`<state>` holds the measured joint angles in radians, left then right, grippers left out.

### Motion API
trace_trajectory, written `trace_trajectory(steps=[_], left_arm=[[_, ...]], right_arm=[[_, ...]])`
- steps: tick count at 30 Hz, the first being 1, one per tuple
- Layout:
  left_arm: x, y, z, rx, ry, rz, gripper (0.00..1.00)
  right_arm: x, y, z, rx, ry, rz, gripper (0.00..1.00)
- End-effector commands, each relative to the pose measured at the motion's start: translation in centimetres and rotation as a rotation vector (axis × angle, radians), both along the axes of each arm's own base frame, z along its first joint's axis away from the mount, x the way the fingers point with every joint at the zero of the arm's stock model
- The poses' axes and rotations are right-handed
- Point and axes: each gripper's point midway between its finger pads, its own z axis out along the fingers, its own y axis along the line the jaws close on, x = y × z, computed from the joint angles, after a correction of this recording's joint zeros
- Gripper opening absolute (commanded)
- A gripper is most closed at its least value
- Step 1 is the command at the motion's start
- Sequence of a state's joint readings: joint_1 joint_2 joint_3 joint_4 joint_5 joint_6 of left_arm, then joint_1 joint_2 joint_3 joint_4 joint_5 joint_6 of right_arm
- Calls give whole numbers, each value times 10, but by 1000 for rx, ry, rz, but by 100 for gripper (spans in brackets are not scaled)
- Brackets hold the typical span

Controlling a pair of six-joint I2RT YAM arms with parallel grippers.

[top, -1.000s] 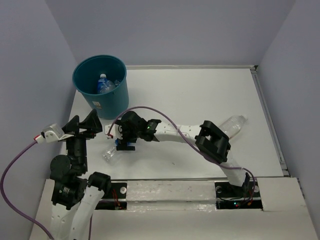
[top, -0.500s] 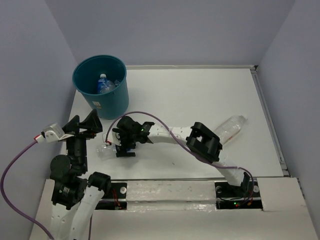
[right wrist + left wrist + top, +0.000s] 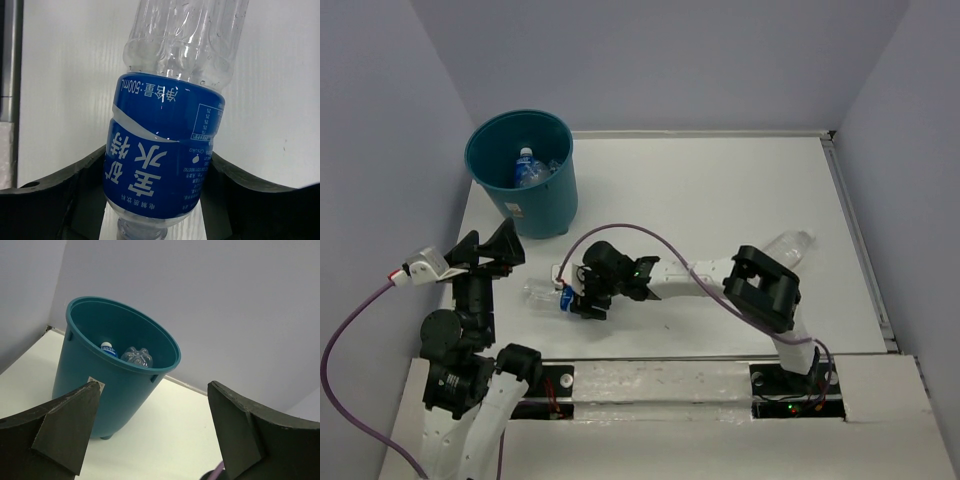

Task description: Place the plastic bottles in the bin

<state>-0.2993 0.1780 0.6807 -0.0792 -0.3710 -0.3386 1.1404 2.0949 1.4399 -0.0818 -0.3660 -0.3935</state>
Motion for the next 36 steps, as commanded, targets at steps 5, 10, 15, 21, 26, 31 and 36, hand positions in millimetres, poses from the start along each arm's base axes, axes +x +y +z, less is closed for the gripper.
trace_trajectory(steps=[5,10,15,21,26,31,36], left_arm=[[-20,38,15,-53,-53,179,99],[-40,60,17,-133,-105,270,99],[-35,55,14,-139,-91,247,99],[-24,36,14,-110,-88,158,99],[-23,32,15,-101,-96,135,99],[-23,28,18,-98,-103,113,99],[-24,28,18,-99,-106,107,99]], right_arm=[[14,-17,158,354,-155,-185,52],[24,-56,206,388,-267,-284,48],[73,-70,247,399,-422,-422,48],[141,-35,335,568,-535,-487,48],[188,0,368,651,-598,-563,48],[227,28,383,777,-640,-627,48],[241,48,385,886,-637,-576,47]])
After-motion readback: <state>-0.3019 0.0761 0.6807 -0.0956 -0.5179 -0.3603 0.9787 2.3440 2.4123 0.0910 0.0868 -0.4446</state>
